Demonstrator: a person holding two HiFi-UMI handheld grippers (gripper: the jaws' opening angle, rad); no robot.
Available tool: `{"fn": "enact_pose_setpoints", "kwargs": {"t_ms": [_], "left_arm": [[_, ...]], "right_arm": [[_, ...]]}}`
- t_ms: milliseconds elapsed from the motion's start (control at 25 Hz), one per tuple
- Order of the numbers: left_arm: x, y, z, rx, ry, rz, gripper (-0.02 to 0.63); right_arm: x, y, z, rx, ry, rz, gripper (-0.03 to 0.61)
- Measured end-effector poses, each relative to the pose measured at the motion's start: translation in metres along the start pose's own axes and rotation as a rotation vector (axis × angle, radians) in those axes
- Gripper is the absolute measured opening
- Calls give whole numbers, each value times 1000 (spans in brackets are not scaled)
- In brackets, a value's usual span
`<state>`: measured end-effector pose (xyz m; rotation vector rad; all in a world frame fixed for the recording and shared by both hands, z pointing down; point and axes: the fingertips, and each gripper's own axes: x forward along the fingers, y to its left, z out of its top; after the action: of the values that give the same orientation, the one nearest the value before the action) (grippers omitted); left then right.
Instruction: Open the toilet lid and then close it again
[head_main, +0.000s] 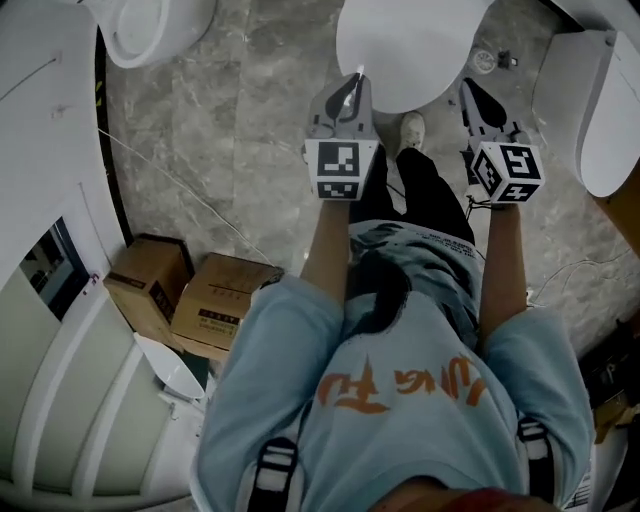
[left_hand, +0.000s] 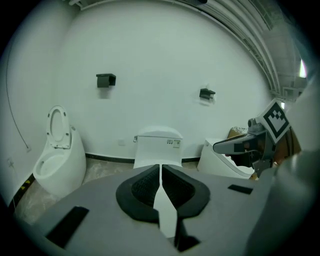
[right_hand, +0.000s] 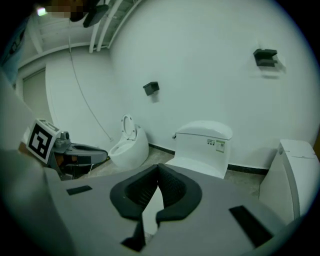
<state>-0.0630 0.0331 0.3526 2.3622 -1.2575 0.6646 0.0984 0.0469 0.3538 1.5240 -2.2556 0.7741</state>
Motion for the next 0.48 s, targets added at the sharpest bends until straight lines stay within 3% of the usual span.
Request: {"fn": "enact_pose_setpoints", "kwargs": {"t_ms": [280, 400, 480], "left_arm": [[42, -2, -117, 37, 151, -24, 26], [48, -13, -171, 62, 242, -56, 34], [55, -19, -199, 107, 292, -93, 121]], "right_arm": [[52, 15, -120, -140, 199, 152, 15], [60, 32, -175, -200, 290, 216, 70], [68, 44, -206, -270, 345, 265, 132]]}}
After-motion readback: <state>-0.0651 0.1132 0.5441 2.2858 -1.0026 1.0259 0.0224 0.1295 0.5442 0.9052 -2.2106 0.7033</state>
